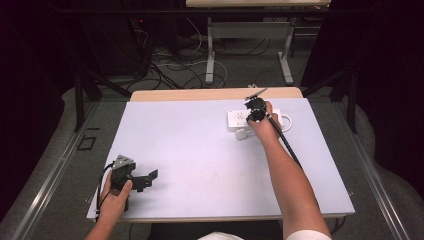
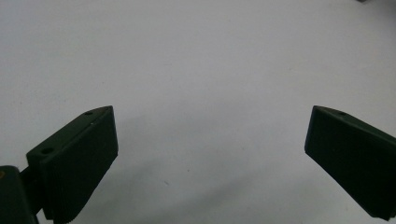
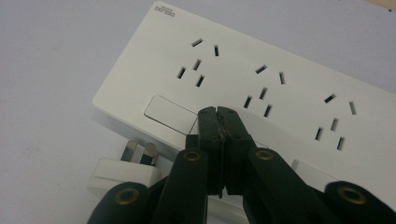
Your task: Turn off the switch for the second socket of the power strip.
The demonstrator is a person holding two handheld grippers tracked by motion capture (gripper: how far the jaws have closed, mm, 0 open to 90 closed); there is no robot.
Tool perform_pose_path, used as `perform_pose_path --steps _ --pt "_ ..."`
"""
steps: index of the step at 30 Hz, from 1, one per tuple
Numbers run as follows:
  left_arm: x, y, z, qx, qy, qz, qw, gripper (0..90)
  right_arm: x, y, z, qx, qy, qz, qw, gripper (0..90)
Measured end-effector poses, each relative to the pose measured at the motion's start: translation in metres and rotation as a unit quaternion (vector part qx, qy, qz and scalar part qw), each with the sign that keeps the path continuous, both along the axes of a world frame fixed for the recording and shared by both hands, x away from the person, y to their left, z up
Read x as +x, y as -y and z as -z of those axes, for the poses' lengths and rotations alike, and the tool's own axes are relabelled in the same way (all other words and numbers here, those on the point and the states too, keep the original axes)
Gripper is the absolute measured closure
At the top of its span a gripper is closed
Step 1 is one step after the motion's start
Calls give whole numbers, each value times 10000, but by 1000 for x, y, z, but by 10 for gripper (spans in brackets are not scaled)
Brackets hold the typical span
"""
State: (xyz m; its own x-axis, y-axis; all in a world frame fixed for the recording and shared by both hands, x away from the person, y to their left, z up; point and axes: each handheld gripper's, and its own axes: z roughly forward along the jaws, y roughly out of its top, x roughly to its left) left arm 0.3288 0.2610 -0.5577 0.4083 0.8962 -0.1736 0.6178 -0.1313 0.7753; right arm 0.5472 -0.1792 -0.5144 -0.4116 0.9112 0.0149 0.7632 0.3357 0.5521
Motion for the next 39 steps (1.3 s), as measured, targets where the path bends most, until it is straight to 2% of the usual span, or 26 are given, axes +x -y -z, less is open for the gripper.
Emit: perform_pose_path --steps 5,7,10,14,19,22,28,30,39 --pt "0 -1 0 8 -42 25 10000 27 0 -1 1 11 94 -9 10000 900" --pt "0 -1 0 8 -44 27 10000 27 1 1 1 2 51 -25 10000 900" --pt "0 0 0 -1 -3 2 10000 27 1 0 1 103 33 123 9999 900" --pt "0 0 0 0 1 8 10000 27 1 1 2 88 128 37 9999 900" --pt "0 0 0 2 2 10 10000 27 1 1 2 141 78 93 9998 900" --pt "0 1 0 -6 6 11 10000 27 1 0 4 50 29 86 9999 900" --pt "-1 0 0 -1 -3 9 10000 28 -1 1 6 126 190 62 9997 900" --pt "0 0 0 0 -1 15 10000 28 -1 1 5 119 119 107 9998 900" --pt "0 0 0 0 -1 16 10000 28 -1 1 5 108 123 110 9998 900"
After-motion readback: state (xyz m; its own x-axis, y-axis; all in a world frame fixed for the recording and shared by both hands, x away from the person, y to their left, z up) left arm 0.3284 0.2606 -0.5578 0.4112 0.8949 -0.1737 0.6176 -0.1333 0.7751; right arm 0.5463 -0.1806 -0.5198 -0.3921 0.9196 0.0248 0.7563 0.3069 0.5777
